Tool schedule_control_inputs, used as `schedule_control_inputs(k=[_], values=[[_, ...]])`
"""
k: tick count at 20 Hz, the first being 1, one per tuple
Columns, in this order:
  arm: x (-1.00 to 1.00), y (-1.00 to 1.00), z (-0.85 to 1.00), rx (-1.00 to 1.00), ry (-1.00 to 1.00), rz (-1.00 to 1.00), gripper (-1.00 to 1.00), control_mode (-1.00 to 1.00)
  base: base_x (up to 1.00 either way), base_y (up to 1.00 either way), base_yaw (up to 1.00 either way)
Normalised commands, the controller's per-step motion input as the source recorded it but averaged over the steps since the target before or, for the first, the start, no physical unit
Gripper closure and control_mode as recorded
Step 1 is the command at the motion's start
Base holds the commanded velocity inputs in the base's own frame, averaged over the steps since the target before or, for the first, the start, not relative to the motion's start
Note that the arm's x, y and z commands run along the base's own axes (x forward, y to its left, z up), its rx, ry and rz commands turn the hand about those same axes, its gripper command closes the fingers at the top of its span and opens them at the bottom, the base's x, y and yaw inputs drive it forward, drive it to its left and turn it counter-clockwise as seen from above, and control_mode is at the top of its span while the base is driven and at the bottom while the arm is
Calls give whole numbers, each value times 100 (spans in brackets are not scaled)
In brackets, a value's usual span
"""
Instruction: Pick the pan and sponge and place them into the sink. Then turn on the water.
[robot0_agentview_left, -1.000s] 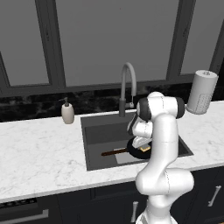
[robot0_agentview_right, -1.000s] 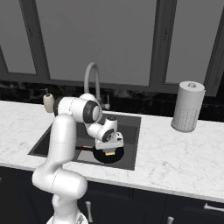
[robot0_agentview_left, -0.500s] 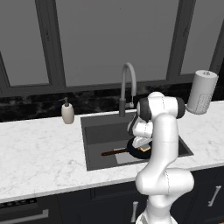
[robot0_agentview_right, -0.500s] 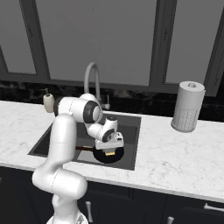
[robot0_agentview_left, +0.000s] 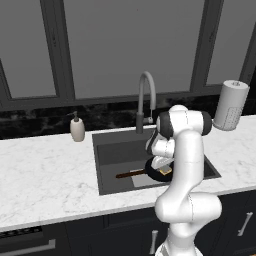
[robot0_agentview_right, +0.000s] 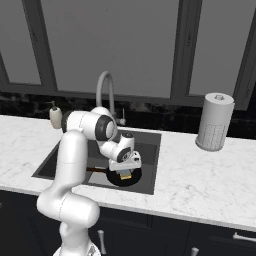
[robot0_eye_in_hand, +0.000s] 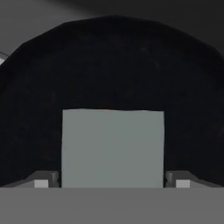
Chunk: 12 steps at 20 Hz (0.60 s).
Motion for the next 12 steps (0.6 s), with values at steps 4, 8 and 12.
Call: schedule_control_inputs(k=[4,8,12], values=[[0,0,0,0,0,0,-100,-100,0,0,0],[0,0,11,0,-7,-1,-100,-100,0,0,0],[0,0,25,6,-19,-8,-100,-100,0,0,0]])
